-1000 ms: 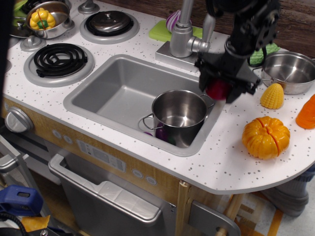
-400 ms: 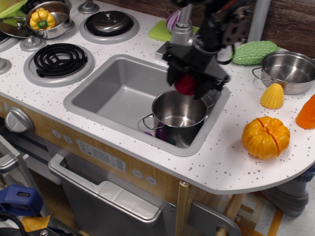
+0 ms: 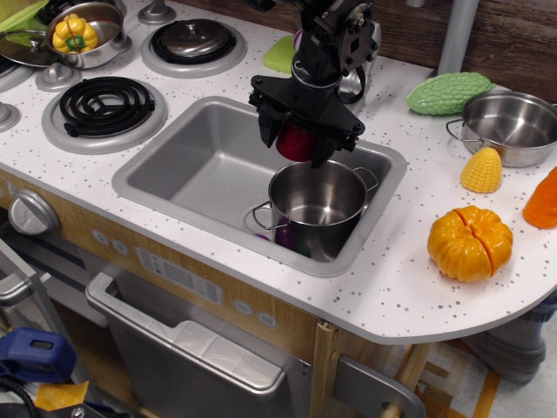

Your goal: Put sweet potato in pot which is in sink

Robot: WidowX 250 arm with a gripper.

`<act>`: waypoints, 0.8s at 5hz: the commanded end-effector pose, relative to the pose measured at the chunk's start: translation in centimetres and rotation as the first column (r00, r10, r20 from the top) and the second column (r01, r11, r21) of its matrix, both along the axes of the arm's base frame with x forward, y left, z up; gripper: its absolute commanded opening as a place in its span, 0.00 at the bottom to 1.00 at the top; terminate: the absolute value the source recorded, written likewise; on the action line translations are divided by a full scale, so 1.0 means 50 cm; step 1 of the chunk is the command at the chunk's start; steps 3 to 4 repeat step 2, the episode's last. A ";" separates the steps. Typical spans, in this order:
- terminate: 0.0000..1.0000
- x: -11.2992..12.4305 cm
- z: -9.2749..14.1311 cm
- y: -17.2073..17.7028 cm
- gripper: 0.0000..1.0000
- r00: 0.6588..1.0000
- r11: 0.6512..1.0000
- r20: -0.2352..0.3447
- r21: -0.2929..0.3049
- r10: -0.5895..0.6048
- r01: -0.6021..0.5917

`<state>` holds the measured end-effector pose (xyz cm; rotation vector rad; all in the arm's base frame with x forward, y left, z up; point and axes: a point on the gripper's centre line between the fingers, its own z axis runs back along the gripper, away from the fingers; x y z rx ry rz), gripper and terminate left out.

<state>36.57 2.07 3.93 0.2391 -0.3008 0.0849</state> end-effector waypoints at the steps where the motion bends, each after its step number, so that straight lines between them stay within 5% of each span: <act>1: 0.00 0.008 0.023 0.005 1.00 0.999 1.000 0.035 -0.006 -0.012 0.012; 2: 1.00 0.008 0.023 0.005 1.00 0.999 1.000 0.035 -0.006 -0.012 0.012; 4: 1.00 0.008 0.023 0.005 1.00 0.999 1.000 0.035 -0.006 -0.012 0.012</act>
